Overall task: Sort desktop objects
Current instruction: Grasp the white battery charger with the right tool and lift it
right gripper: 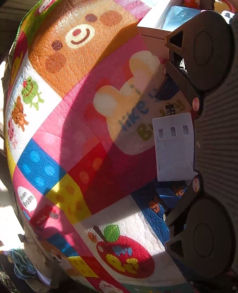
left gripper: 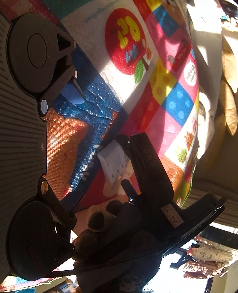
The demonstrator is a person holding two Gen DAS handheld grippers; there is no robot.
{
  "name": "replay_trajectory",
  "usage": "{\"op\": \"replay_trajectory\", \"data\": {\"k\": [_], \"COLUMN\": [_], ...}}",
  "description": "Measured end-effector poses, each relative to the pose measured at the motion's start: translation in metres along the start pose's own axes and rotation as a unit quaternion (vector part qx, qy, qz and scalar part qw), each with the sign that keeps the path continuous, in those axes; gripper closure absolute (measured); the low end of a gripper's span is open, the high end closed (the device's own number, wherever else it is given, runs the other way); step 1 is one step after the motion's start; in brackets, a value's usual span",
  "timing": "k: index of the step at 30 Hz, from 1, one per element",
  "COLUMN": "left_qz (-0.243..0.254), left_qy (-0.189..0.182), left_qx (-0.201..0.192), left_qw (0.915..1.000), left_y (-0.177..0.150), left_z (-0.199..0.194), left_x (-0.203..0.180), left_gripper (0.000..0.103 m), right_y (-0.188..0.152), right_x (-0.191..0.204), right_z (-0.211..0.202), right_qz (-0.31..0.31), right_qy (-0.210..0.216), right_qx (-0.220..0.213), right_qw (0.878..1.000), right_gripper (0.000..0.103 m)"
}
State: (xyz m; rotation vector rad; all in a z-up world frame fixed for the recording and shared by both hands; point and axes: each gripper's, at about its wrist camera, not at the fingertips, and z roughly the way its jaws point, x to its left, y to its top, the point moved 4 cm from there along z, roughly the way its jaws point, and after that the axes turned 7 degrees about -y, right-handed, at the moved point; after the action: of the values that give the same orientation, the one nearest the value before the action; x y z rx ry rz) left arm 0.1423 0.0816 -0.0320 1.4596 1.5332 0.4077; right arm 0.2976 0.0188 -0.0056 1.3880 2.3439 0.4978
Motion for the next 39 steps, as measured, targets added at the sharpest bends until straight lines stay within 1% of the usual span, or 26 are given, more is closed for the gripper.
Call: {"op": "replay_trajectory", "data": {"k": [1, 2, 3, 4, 6, 8, 9, 10, 11, 12, 14, 15, 16, 17, 18, 19, 22, 23, 25, 27, 30, 32, 34, 36, 38, 39], "left_qz": [0.003, 0.006, 0.008, 0.012, 0.021, 0.036, 0.048, 0.057, 0.067, 0.077, 0.086, 0.089, 0.091, 0.091, 0.083, 0.070, 0.018, 0.003, -0.019, -0.028, -0.034, -0.037, -0.038, -0.037, -0.035, -0.034], "left_qy": [-0.002, -0.003, -0.004, -0.006, -0.011, -0.019, -0.024, -0.028, -0.034, -0.040, -0.044, -0.042, -0.039, -0.032, -0.025, -0.021, -0.022, -0.025, -0.030, -0.036, -0.041, -0.044, -0.046, -0.049, -0.051, -0.051], "left_qx": [0.001, 0.003, 0.004, 0.004, 0.006, 0.017, 0.023, 0.028, 0.032, 0.036, 0.041, 0.039, 0.033, 0.024, 0.020, 0.018, 0.008, 0.004, -0.004, -0.006, -0.008, -0.009, -0.009, -0.008, -0.008, -0.008], "left_qw": [1.0000, 1.0000, 0.9999, 0.9999, 0.9997, 0.9990, 0.9983, 0.9976, 0.9967, 0.9956, 0.9945, 0.9944, 0.9946, 0.9951, 0.9960, 0.9972, 0.9996, 0.9997, 0.9994, 0.9990, 0.9986, 0.9983, 0.9982, 0.9981, 0.9981, 0.9981], "left_y": [0.000, -0.001, -0.001, -0.002, -0.003, -0.007, -0.012, -0.017, -0.023, -0.029, -0.039, -0.042, -0.043, -0.043, -0.042, -0.041, -0.037, -0.035, -0.033, -0.033, -0.032, -0.032, -0.032, -0.033, -0.033, -0.033], "left_z": [0.000, 0.001, 0.001, 0.001, -0.001, -0.004, -0.008, -0.012, -0.018, -0.024, -0.033, -0.036, -0.038, -0.040, -0.040, -0.039, -0.042, -0.041, -0.043, -0.044, -0.045, -0.045, -0.045, -0.045, -0.045, -0.045], "left_x": [-0.001, -0.002, -0.003, -0.005, -0.008, -0.015, -0.020, -0.025, -0.030, -0.035, -0.042, -0.044, -0.046, -0.046, -0.043, -0.039, -0.024, -0.018, -0.011, -0.009, -0.007, -0.006, -0.006, -0.006, -0.008, -0.008], "left_gripper": [0.000, 0.000, 0.000, 0.000, 0.000, 0.000, 0.000, 0.000, 0.000, 0.000, 0.000, 0.000, 0.000, 0.000, 0.000, 0.000, 0.000, 0.000, 0.000, 0.000, 0.000, 0.000, 0.000, 0.000, 0.000, 0.000], "right_y": [-0.001, -0.003, -0.005, -0.008, -0.011, -0.015, -0.018, -0.023, -0.030, -0.038, -0.052, -0.057, -0.060, -0.059, -0.056, -0.050, -0.035, -0.029, -0.017, -0.006, 0.006, 0.010, 0.008, 0.002, -0.005, -0.009], "right_x": [0.003, 0.004, 0.005, 0.006, 0.005, -0.001, -0.003, -0.004, -0.005, -0.005, -0.003, -0.002, -0.003, -0.005, -0.008, -0.011, -0.011, -0.008, -0.002, 0.000, -0.005, -0.008, -0.009, -0.012, -0.014, -0.013], "right_z": [0.002, 0.001, 0.000, -0.003, -0.010, -0.022, -0.030, -0.040, -0.046, -0.051, -0.060, -0.063, -0.065, -0.065, -0.065, -0.062, -0.046, -0.038, -0.022, -0.009, 0.004, 0.010, 0.014, 0.015, 0.010, 0.007], "right_qz": [0.000, -0.002, -0.004, -0.005, -0.011, 0.010, 0.015, 0.020, 0.025, 0.026, 0.016, 0.012, 0.014, 0.023, 0.032, 0.043, 0.041, 0.035, 0.001, -0.022, -0.023, -0.031, -0.040, -0.032, -0.008, -0.004], "right_qy": [0.012, 0.013, 0.009, -0.004, -0.017, 0.007, 0.019, 0.034, 0.051, 0.064, 0.062, 0.054, 0.042, 0.025, 0.010, -0.004, -0.007, -0.022, -0.051, -0.062, -0.047, -0.028, -0.010, 0.018, 0.049, 0.059], "right_qx": [0.011, 0.011, 0.008, -0.002, -0.015, -0.020, -0.026, -0.024, -0.016, -0.010, -0.016, -0.025, -0.038, -0.051, -0.062, -0.073, -0.056, -0.049, -0.043, -0.034, -0.015, 0.002, 0.023, 0.042, 0.049, 0.048], "right_qw": [1.000, 1.000, 1.000, 1.000, 1.000, 1.000, 0.999, 0.999, 0.998, 0.998, 0.998, 0.998, 0.998, 0.998, 0.998, 0.996, 0.998, 0.998, 0.998, 0.997, 0.999, 0.999, 0.999, 0.998, 0.998, 0.997], "right_gripper": [0.000, 0.000, 0.003, 0.012, 0.025, 0.040, 0.055, 0.073, 0.078, 0.079, 0.079, 0.074, 0.050, 0.034, 0.011, 0.003, 0.003, 0.003, 0.002, 0.002, 0.001, 0.000, 0.000, 0.000, 0.007, 0.008]}}
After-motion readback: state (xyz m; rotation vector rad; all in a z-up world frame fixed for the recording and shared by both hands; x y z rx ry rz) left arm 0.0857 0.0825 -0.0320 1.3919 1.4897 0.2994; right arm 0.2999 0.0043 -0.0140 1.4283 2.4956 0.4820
